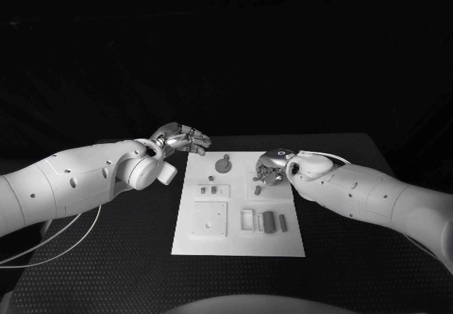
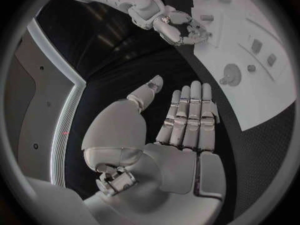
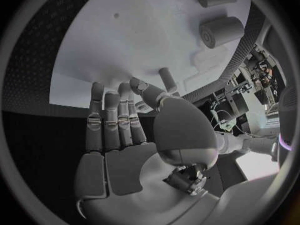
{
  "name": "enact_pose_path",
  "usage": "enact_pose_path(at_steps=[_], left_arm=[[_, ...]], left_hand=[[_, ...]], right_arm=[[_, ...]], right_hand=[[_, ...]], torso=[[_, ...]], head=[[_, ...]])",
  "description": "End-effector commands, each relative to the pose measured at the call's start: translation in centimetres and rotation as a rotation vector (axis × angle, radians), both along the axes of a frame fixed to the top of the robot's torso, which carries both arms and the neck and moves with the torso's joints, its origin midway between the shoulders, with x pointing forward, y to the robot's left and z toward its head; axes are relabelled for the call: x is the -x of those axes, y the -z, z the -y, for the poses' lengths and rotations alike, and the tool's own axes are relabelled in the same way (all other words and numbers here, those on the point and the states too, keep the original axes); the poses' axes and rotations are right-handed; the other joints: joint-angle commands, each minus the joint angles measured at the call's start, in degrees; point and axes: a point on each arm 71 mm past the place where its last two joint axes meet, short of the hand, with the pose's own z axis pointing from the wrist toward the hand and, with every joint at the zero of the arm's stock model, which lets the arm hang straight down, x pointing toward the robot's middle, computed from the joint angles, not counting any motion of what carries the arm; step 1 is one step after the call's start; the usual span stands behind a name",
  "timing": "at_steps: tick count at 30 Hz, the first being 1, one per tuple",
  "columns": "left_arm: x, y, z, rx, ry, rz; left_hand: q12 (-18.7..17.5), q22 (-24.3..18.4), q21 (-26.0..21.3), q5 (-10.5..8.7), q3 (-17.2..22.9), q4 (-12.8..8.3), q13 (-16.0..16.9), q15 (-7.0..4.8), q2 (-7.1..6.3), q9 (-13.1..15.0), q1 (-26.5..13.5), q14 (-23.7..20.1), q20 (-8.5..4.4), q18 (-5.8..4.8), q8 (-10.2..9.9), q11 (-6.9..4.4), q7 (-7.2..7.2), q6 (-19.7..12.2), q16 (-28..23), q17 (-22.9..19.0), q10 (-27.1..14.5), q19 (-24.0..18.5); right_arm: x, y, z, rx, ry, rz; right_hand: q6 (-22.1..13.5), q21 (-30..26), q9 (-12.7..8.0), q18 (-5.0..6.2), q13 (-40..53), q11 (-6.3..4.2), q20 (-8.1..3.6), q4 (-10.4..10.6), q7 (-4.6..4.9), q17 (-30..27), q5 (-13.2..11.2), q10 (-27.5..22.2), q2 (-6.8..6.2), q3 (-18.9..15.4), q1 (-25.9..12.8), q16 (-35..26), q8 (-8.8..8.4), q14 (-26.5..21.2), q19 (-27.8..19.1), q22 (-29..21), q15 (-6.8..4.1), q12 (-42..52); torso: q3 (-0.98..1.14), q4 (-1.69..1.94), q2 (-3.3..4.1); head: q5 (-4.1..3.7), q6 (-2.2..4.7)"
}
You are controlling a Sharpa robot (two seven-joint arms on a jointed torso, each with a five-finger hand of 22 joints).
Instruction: Assemble the parts on the task board
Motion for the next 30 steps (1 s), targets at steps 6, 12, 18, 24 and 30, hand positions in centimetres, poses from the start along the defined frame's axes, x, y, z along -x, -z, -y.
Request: enact_pose_path(at_steps=[6, 12, 18, 24, 30], left_arm=[[0.0, -0.1, 0.2, 0.011, 0.011, 0.000], [0.0, -0.1, 0.2, 0.011, 0.012, 0.000], [0.0, -0.1, 0.2, 0.010, 0.012, -0.001], [0.0, -0.1, 0.2, 0.010, 0.011, -0.001], [0.0, -0.2, 0.2, 0.010, 0.010, -0.001]], left_hand=[[0.13, -0.10, 0.22, -0.14, -0.24, 0.04, -0.09, 0.18, -0.05, -0.10, -0.20, 0.25, 0.22, 0.54, 0.26, 0.39, 0.11, -0.18, -0.27, 0.11, 0.06, 0.31], [0.13, -0.15, 0.22, -0.14, -0.23, 0.03, -0.11, 0.18, -0.04, -0.11, -0.18, 0.26, 0.22, 0.54, 0.26, 0.39, 0.12, -0.20, -0.30, 0.16, 0.06, 0.32], [0.13, -0.22, 0.21, -0.14, -0.22, 0.01, -0.14, 0.19, -0.05, -0.13, -0.14, 0.25, 0.23, 0.54, 0.24, 0.40, 0.14, -0.25, -0.37, 0.23, 0.05, 0.32], [0.13, -0.33, 0.20, -0.14, -0.23, 0.03, -0.17, 0.20, -0.06, -0.16, -0.15, 0.24, 0.24, 0.53, 0.21, 0.41, 0.18, -0.33, -0.45, 0.32, 0.04, 0.31], [0.12, -0.40, 0.19, -0.14, -0.22, 0.04, -0.19, 0.21, -0.06, -0.18, -0.16, 0.24, 0.25, 0.53, 0.20, 0.41, 0.20, -0.37, -0.50, 0.38, 0.04, 0.31]], right_arm=[[0.5, 1.5, 1.1, 0.095, 0.014, -0.029], [0.7, 1.6, 0.6, 0.073, 0.009, -0.041], [0.6, 1.4, 0.5, 0.043, 0.030, -0.030], [0.6, 1.4, 0.4, 0.030, 0.038, -0.036], [1.0, 1.3, -0.5, 0.010, 0.016, -0.041]], right_hand=[[1.44, 8.47, 1.48, 0.32, 6.69, -0.97, -1.73, 0.57, -0.54, 1.49, 0.10, -2.79, -0.78, -0.55, 0.02, 12.07, 0.21, -1.80, 0.51, 1.44, -1.24, 9.03], [1.14, 10.98, 1.83, 0.32, 8.08, -0.96, -2.05, 2.36, -0.47, 1.08, 0.06, -4.08, -0.71, -0.58, -1.10, 15.13, -0.29, -2.37, 0.45, 1.42, -1.20, 12.48], [-0.81, 11.76, 1.39, 0.32, 8.22, -0.35, -1.96, 5.12, 0.25, 0.09, 0.00, -5.81, -2.10, -1.08, -3.75, 16.00, -1.74, -3.24, -0.36, 1.33, -0.68, 14.02], [-3.56, 11.96, 0.66, 0.32, 8.06, 0.69, -1.74, 6.38, 1.33, -0.92, 0.04, -8.12, -3.96, -1.20, -5.73, 16.30, -3.46, -4.63, -1.56, 1.28, 0.30, 15.11], [-3.90, 12.74, 0.59, 0.32, 7.89, 0.88, -1.91, 6.64, 1.54, -1.31, 0.04, -8.72, -4.00, -1.13, -5.80, 16.39, -3.63, -5.06, -1.19, 1.40, 0.53, 15.55]], torso=[[0.03, -0.02, 0.02], [0.03, 0.00, 0.02], [-0.02, 0.01, 0.00], [-0.04, 0.01, 0.02], [-0.02, 0.01, 0.01]], head=[[-0.23, -0.11], [-0.29, -0.17], [-0.37, -0.16], [-0.41, -0.11], [-0.38, -0.12]])
